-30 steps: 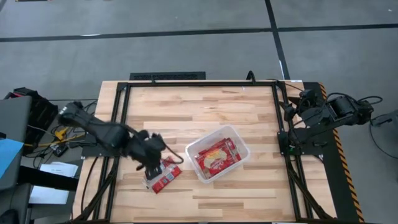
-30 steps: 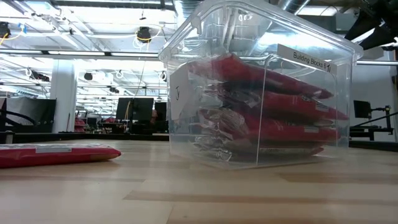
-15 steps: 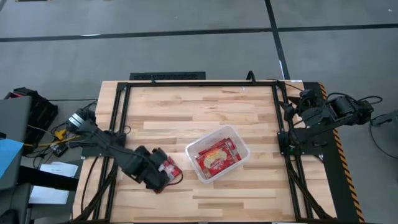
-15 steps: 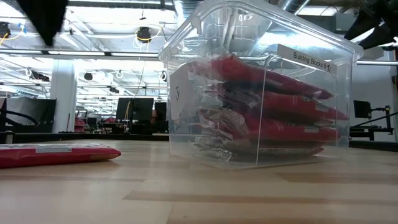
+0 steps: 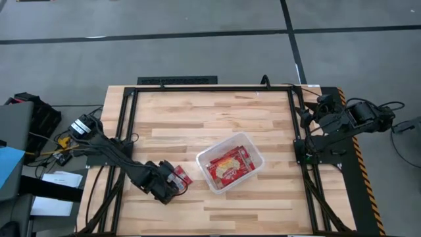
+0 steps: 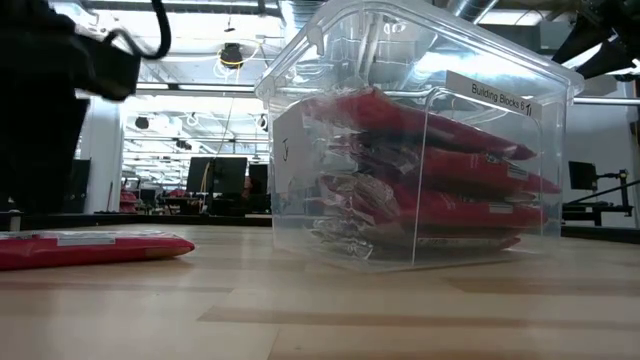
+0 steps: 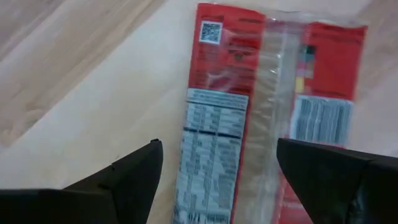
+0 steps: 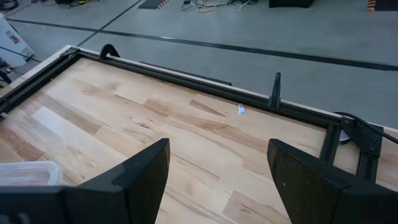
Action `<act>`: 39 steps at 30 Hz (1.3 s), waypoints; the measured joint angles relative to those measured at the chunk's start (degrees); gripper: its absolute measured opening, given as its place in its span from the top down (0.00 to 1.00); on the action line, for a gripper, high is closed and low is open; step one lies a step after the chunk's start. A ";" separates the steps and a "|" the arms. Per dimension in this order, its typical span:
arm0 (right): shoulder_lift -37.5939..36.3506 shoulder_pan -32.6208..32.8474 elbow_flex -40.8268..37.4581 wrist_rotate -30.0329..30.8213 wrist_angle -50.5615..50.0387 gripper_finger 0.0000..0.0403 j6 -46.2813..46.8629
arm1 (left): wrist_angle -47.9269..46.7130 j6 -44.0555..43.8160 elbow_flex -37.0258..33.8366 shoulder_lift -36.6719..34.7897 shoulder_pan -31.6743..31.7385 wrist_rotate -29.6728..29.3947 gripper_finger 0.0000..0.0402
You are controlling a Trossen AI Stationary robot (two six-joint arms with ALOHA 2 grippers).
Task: Sort popcorn bags into baskets
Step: Put the red popcorn pack into the transparent container
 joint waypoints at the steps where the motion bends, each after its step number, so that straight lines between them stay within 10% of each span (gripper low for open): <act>1: 0.00 0.00 0.00 0.01 0.00 0.27 0.00 | 1.76 -0.10 -1.09 0.00 0.01 -0.01 0.25; 11: 0.00 0.00 0.00 -0.02 -0.07 0.27 -0.02 | 13.17 0.06 -8.47 2.08 0.36 7.57 0.35; 22: 0.00 -0.02 0.00 0.00 -0.74 0.27 -0.02 | 15.47 0.53 -7.47 3.25 1.65 10.75 0.96; 39: 0.00 0.00 0.00 0.11 -0.94 0.27 -0.02 | 3.91 2.89 7.93 4.00 1.61 10.59 1.00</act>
